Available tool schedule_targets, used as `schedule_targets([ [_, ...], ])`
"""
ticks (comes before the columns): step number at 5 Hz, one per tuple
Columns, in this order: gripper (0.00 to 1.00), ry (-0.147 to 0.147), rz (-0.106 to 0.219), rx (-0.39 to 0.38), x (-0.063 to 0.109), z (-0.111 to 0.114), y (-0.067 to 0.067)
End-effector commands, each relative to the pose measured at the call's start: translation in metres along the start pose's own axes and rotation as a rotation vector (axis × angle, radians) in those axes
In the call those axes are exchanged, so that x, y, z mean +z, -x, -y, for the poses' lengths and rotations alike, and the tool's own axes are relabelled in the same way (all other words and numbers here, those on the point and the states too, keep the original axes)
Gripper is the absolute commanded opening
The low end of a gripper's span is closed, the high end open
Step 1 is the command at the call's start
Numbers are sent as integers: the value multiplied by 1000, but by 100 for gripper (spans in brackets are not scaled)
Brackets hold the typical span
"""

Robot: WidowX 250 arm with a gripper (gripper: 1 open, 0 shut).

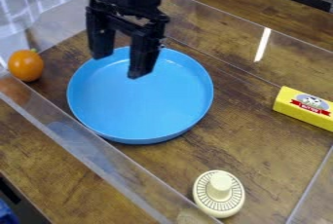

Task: Put the orange ball in the blue tray

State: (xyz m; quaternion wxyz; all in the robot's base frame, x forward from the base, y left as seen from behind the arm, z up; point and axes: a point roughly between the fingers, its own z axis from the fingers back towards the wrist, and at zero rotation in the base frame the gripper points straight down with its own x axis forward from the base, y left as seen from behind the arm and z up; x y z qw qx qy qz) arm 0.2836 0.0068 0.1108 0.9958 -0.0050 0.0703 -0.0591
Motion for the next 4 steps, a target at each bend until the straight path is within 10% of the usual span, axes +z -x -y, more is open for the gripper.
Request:
schedule_targets([
  [1, 100, -12, 17, -35, 4, -16, 5],
  [4, 100, -14, -12, -116, -7, -27, 8],
])
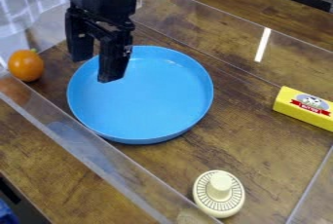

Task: Put the orange ball in the blue tray

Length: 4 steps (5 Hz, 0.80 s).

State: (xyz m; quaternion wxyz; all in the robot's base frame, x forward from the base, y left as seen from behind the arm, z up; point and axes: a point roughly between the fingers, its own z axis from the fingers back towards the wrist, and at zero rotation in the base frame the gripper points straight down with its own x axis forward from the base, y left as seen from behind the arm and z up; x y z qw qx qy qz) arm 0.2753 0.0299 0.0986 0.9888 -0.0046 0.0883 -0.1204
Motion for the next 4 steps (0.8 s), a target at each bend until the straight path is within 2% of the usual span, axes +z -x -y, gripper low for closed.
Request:
schedule_targets([
  [1, 100, -9, 18, -26, 3, -9, 1],
  [4, 100, -28, 15, -110, -2, -28, 12],
])
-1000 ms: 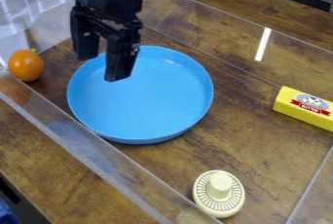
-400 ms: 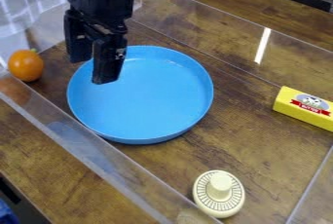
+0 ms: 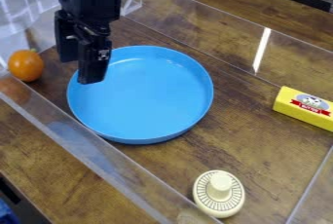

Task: Put the orange ball in the blue tray

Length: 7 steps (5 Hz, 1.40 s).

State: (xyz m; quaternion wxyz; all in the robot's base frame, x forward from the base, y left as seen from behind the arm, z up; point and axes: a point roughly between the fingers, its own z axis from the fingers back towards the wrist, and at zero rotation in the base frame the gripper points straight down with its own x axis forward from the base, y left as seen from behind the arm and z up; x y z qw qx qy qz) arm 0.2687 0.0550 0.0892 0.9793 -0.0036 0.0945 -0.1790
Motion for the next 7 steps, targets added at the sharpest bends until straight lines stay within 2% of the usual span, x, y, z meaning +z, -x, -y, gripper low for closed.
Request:
schedule_targets([
  [1, 100, -31, 37, 3, 9, -15, 11],
  [3, 100, -49, 57, 23, 4, -32, 26],
  [7, 100, -48, 75, 40, -21, -59, 34],
])
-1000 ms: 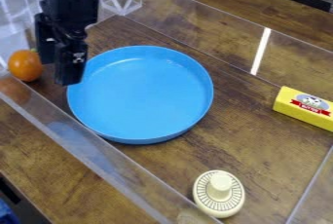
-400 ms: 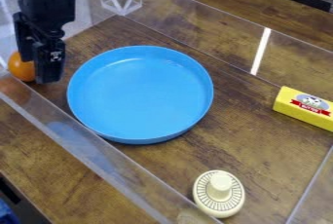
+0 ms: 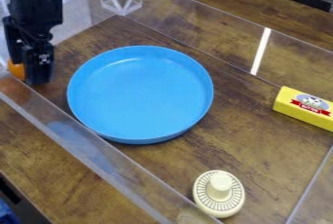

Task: Put the orange ball in the blue tray

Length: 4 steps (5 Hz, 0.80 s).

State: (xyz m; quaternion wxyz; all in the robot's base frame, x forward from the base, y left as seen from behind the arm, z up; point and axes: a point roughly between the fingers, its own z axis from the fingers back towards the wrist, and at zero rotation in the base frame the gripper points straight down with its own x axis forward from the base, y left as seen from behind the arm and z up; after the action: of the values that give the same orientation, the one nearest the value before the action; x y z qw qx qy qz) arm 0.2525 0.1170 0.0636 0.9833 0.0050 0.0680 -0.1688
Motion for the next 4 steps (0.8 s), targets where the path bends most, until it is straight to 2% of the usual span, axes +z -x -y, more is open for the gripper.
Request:
schedule_targets([
  [1, 100, -20, 32, 18, 0, -13, 2],
  [2, 0, -18, 33, 13, -1, -14, 0],
  [4, 0, -17, 38, -2, 8, -11, -2],
])
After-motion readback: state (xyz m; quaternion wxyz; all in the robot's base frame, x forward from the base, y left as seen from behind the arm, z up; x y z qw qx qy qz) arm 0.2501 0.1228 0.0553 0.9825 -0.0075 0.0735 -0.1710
